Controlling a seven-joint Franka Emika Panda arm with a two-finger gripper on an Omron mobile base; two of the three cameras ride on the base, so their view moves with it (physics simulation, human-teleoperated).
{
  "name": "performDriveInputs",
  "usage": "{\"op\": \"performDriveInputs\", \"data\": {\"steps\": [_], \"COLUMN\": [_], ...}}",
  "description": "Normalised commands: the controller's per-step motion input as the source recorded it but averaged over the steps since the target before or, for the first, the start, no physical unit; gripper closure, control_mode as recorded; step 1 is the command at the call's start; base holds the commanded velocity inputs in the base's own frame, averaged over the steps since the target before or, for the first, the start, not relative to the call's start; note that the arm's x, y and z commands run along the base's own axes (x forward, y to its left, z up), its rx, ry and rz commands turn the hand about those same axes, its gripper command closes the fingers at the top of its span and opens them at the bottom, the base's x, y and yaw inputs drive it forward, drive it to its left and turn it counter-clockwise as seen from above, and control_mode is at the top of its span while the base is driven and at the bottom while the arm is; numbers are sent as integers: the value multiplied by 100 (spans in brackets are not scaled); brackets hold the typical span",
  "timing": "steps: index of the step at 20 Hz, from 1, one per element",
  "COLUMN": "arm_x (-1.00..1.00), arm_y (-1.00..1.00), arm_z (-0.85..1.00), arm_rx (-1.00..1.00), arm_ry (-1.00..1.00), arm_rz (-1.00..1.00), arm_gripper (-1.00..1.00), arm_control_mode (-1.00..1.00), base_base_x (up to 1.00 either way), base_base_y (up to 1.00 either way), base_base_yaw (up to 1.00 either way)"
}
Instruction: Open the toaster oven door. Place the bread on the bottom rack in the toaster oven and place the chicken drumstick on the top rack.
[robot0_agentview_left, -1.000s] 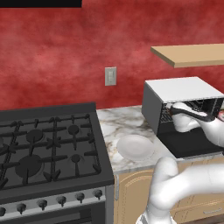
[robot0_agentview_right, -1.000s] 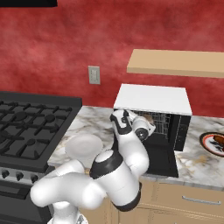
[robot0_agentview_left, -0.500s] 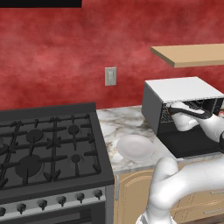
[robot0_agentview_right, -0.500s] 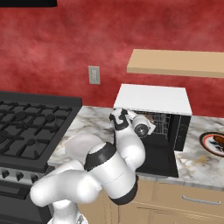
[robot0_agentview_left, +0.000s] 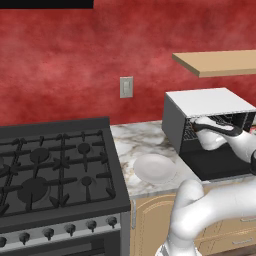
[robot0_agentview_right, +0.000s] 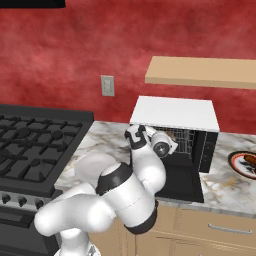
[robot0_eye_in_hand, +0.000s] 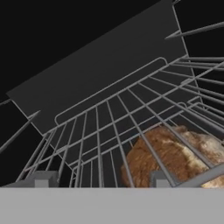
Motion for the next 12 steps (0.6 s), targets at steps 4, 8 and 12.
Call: {"op": "performDriveInputs", "data": {"steps": [4, 8, 12], "arm_x": [-25, -30, -34], "arm_y": [-8, -7, -6], "arm_z": [-11, -16, -13], "arm_rx": [0, -2, -5], "arm_ry": [0, 0, 4], "arm_rz": [0, 0, 0], "arm_gripper": [100, 100, 100], "arm_control_mode": [-100, -100, -100], "base_base_x": [0, 0, 0], "base_base_y": [0, 0, 0], "base_base_yaw": [0, 0, 0]}}
